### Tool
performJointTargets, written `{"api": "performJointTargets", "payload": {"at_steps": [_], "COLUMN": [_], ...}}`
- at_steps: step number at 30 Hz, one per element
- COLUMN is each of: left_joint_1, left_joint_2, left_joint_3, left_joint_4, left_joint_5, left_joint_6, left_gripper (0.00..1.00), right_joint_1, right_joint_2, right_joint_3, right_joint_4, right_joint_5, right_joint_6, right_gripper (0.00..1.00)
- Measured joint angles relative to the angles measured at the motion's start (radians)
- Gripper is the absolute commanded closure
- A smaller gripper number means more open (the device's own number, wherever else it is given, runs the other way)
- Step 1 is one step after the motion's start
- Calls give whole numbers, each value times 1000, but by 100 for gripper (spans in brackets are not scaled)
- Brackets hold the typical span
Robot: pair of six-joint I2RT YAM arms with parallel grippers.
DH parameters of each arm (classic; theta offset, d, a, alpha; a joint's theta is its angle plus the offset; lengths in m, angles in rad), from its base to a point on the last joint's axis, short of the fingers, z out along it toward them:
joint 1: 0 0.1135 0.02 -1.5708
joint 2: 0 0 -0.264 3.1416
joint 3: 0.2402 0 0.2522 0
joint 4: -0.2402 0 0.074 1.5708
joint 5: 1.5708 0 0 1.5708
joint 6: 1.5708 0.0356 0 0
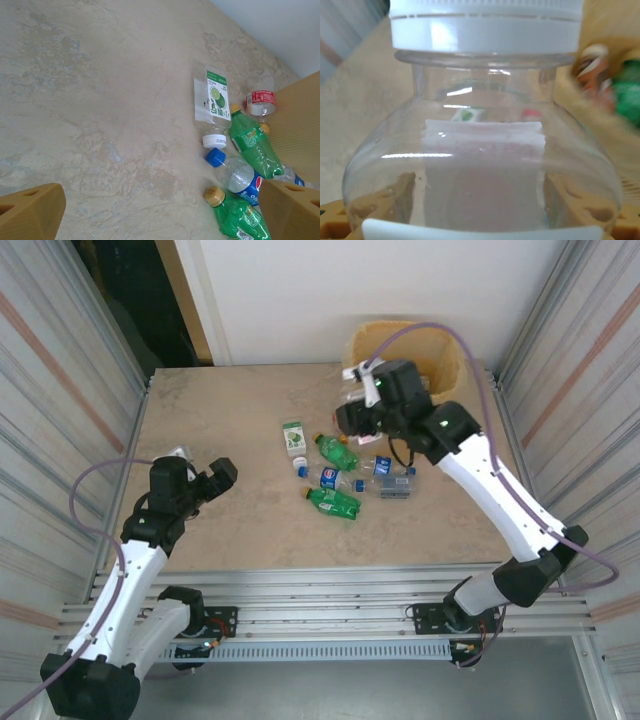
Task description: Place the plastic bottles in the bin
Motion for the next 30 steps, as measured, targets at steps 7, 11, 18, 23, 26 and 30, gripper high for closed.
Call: {"api": "performJointTargets", "payload": {"at_steps": [7,11,18,23,26,30], "left_joint_1": [5,6,6,6,6,6], "left_joint_2": [0,0,-5,-8,-8,-8], "left_joint_3": [0,0,0,0,0,0], "left_joint_4": [0,0,0,0,0,0], "left_joint_5": [10,10,11,21,25,26], "left_joint_6": [0,0,0,0,0,0], "left_gripper": [1,1,1,1,1,1], "right_joint_1": [-139,-248,-388,-435,-447,-452], "right_joint_2": [-14,13,190,341,402,449], "right_joint_3": [148,238,424,516,528,528], "right_joint_4": [7,7,-14,-58,-88,-130], "right_joint_5": [-19,-48,-91,-101,-101,-101], "right_joint_6": [-8,-10,-11,-16,-19,-27], "right_gripper": [65,65,65,65,64,62]}}
